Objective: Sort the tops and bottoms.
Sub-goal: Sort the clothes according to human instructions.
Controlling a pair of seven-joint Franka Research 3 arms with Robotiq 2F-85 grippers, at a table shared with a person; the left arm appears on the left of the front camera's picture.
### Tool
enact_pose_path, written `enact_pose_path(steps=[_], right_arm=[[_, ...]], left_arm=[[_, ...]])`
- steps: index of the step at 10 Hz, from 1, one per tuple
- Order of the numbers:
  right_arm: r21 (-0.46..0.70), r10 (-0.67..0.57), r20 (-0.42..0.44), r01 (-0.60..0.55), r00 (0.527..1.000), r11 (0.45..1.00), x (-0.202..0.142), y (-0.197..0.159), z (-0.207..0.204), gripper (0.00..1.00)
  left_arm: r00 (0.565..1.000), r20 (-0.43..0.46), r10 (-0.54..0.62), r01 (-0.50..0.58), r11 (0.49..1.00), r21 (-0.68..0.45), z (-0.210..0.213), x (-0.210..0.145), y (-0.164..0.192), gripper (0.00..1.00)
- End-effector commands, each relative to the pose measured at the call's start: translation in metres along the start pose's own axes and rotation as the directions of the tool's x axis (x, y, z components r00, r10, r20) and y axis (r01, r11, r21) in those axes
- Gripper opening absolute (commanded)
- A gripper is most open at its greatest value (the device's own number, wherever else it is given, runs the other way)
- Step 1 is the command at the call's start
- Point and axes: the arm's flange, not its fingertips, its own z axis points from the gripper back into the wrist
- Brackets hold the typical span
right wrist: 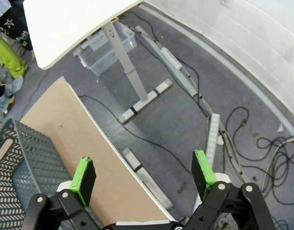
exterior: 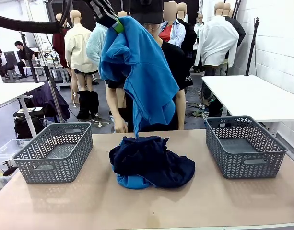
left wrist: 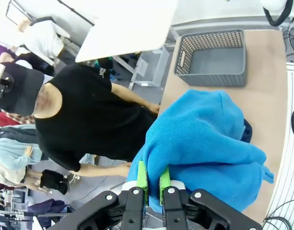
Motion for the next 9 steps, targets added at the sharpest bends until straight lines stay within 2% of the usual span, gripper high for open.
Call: enact_pose_path(steps=[1, 9], right_arm=[[-0.004, 0.015, -0.004, -0.015, 1.000, 1.000, -0.0005, 0.0004, 0.0002, 1.00], [-0.004, 0.015, -0.004, -0.015, 1.000, 1.000, -0.0005, 0.0004, 0.0002, 1.00]], left_arm=[[1.000, -0.002, -0.001, 0.001, 1.000, 0.006, 0.0010, 0.0007, -0.0003, 0.00], [1.000, -0.002, -0.001, 0.001, 1.000, 0.006, 0.0010, 0.0007, -0.0003, 0.00]])
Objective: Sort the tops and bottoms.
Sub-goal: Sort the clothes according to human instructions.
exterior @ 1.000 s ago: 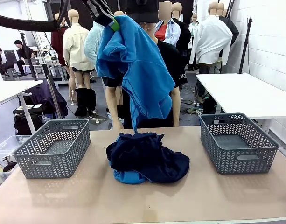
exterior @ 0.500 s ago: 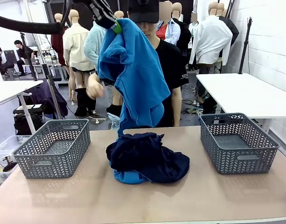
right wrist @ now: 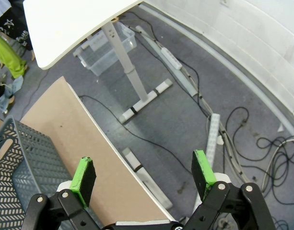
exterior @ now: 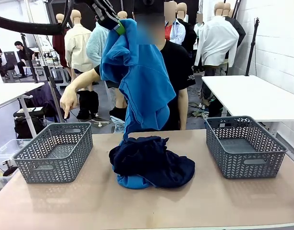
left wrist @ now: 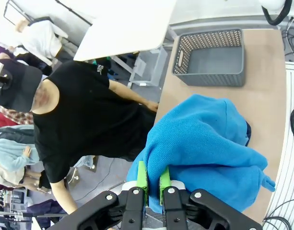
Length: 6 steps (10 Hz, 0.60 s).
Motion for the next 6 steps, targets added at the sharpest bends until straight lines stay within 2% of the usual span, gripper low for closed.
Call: enact_pose_path(steps=[1, 6], right_arm=[[-0.004, 0.015, -0.004, -0.015, 1.000, 1.000, -0.0005, 0.0004, 0.0002, 1.00], [-0.004, 0.015, -0.004, -0.015, 1.000, 1.000, -0.0005, 0.0004, 0.0002, 1.00]], left_arm=[[1.000, -0.001, 0.000, 0.000, 1.000, 0.013, 0.0045, 0.0007, 0.0000, 0.00], [1.000, -0.001, 0.000, 0.000, 1.000, 0.013, 0.0045, 0.0007, 0.0000, 0.00]])
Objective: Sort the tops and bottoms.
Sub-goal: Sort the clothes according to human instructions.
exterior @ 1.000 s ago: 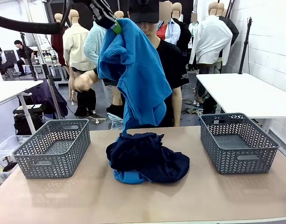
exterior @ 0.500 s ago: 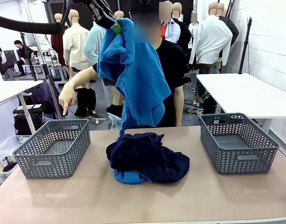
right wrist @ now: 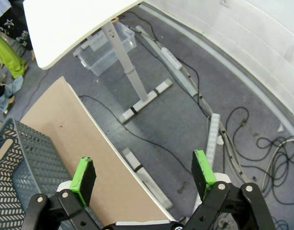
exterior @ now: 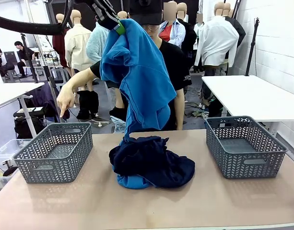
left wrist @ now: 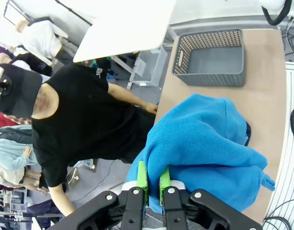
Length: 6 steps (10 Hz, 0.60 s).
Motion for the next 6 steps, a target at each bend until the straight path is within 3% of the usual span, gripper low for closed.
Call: enact_pose_path(steps=[1, 6], right_arm=[[-0.004, 0.015, -0.003, -0.015, 1.000, 1.000, -0.0005, 0.0004, 0.0002, 1.00], [-0.004, 0.015, -0.003, -0.015, 1.000, 1.000, -0.0005, 0.0004, 0.0002, 1.00]], left_arm=[[1.000, -0.001, 0.000, 0.000, 1.000, 0.013, 0.0045, 0.0006, 0.0001, 0.00], [1.000, -0.001, 0.000, 0.000, 1.000, 0.013, 0.0045, 0.0006, 0.0001, 0.00]])
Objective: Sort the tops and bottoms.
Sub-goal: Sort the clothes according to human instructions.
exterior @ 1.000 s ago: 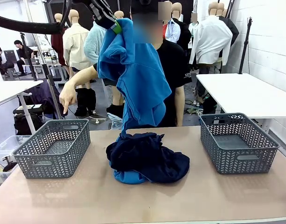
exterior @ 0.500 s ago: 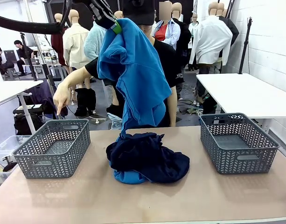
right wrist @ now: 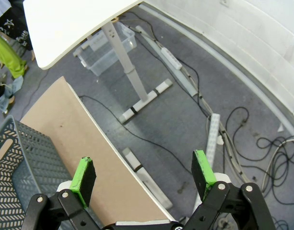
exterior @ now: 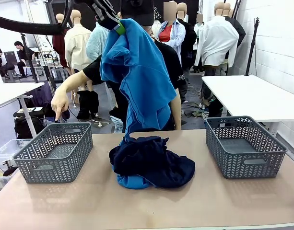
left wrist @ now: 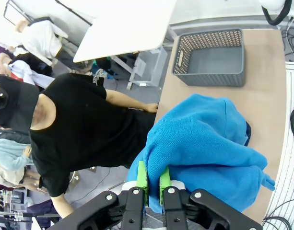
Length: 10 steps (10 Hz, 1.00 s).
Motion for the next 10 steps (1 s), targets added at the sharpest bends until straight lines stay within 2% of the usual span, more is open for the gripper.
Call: enact_pose_path(steps=[1, 5, 7, 9, 10], right_arm=[[-0.004, 0.015, -0.003, -0.015, 1.000, 1.000, -0.001, 0.000, 0.000, 1.00], [-0.004, 0.015, -0.003, -0.015, 1.000, 1.000, -0.001, 0.000, 0.000, 1.00], [-0.004, 0.015, -0.003, -0.015, 1.000, 1.000, -0.001, 0.000, 0.000, 1.00], [-0.004, 0.015, -0.003, -0.015, 1.000, 1.000, -0.001, 0.000, 0.000, 1.00], [-0.004, 0.015, -0.003, -0.015, 1.000, 1.000, -0.001, 0.000, 0.000, 1.00]], left_arm=[[1.000, -0.001, 0.000, 0.000, 1.000, 0.013, 0.004, 0.001, 0.000, 0.00], [1.000, 0.000, 0.000, 0.000, 1.000, 0.000, 0.000, 0.000, 0.000, 0.00], [0.999, 0.012, 0.044, -0.046, 0.979, 0.197, 0.040, -0.014, 0.031, 0.00], [0.993, -0.023, 0.116, -0.097, 0.909, 0.405, 0.079, -0.049, 0.068, 0.00], [0.976, -0.048, 0.211, -0.163, 0.862, 0.480, 0.093, -0.073, 0.084, 0.00]])
